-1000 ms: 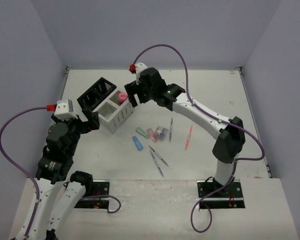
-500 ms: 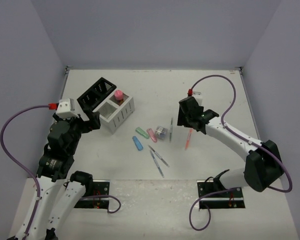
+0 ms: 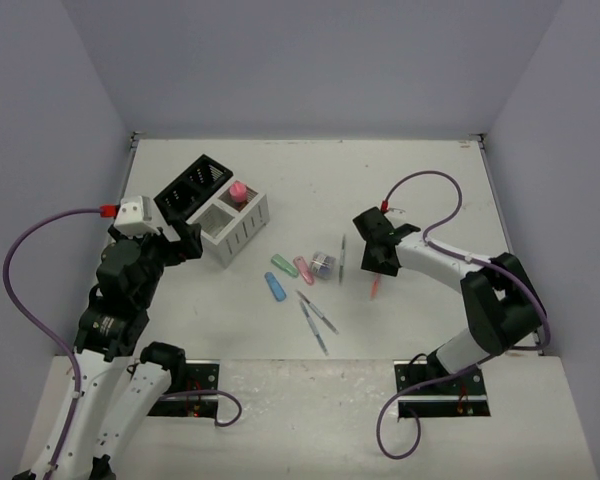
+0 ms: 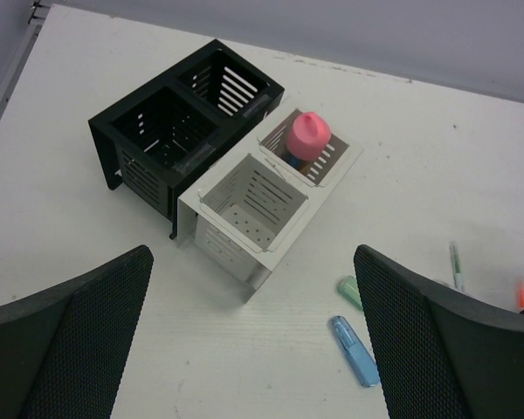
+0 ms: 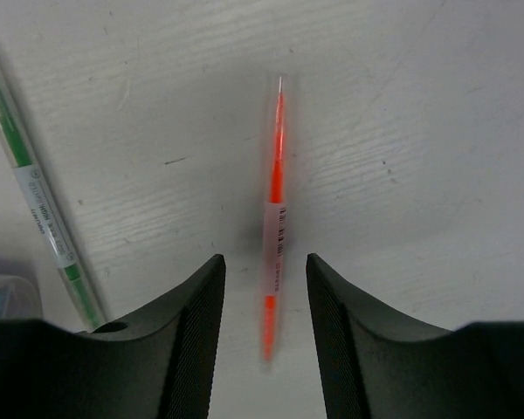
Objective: Sort the stationery into containers
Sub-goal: Pick up the pen from the center of the board, then place the pen in the storage box.
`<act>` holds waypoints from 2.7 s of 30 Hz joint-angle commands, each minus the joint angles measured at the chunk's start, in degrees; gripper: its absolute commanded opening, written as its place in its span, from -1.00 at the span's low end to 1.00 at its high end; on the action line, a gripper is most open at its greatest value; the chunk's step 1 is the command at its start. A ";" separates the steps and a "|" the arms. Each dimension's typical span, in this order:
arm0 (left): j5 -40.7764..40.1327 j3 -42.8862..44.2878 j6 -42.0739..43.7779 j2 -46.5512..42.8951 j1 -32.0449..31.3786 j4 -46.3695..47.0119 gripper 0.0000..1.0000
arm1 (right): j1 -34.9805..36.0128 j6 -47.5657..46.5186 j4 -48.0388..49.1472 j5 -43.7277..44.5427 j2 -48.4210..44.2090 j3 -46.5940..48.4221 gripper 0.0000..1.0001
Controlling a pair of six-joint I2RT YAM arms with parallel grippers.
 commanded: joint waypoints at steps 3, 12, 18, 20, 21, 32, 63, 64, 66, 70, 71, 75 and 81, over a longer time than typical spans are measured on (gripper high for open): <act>0.63 0.05 0.94 0.22 0.05 1.45 1.00 | -0.68 2.77 1.44 -3.24 2.99 0.40 -0.14; 2.03 0.75 0.50 1.03 0.05 1.18 1.00 | -2.61 2.16 1.59 -6.86 2.86 0.61 -0.46; 3.78 1.81 0.32 2.07 0.13 1.18 1.00 | -2.71 1.36 1.07 -9.56 2.86 0.60 -0.47; 4.91 2.57 -0.19 2.25 0.13 1.27 1.00 | -2.62 1.27 0.98 -10.18 2.69 0.43 -0.60; 4.94 2.60 -0.28 2.26 0.13 1.27 1.00 | -2.62 1.35 0.75 -10.43 2.84 0.50 -0.62; 9.37 6.29 -1.94 2.25 0.13 1.97 1.00 | -1.37 0.22 -2.13 -11.27 4.83 2.23 -1.00; 46.51 -5.74 -25.87 18.00 -6.49 48.78 1.00 | 8.47 -19.08 14.49 -30.02 -32.94 -0.95 -1.00; 47.58 -5.64 -27.36 20.73 -9.12 53.66 1.00 | 8.54 -20.79 17.98 -35.54 -35.38 -2.10 -1.00; 46.86 -2.31 -26.65 25.03 -13.86 55.83 1.00 | 8.72 -21.24 22.68 -42.82 -38.44 -3.25 -1.00; 45.20 2.21 -24.39 29.24 -20.20 55.67 0.99 | 9.25 -23.14 22.47 -48.61 -38.10 -0.43 -1.00; 45.46 3.18 -23.80 30.60 -21.61 56.09 0.96 | 9.40 -23.48 21.85 -49.55 -37.00 0.73 -1.00; 44.83 4.53 -22.53 33.43 -24.10 55.85 0.87 | 9.71 -23.41 22.25 -52.04 -35.05 2.38 -1.00; 43.67 5.74 -21.00 34.63 -25.00 54.38 0.35 | 10.28 -23.46 23.91 -54.69 -33.28 3.54 -1.00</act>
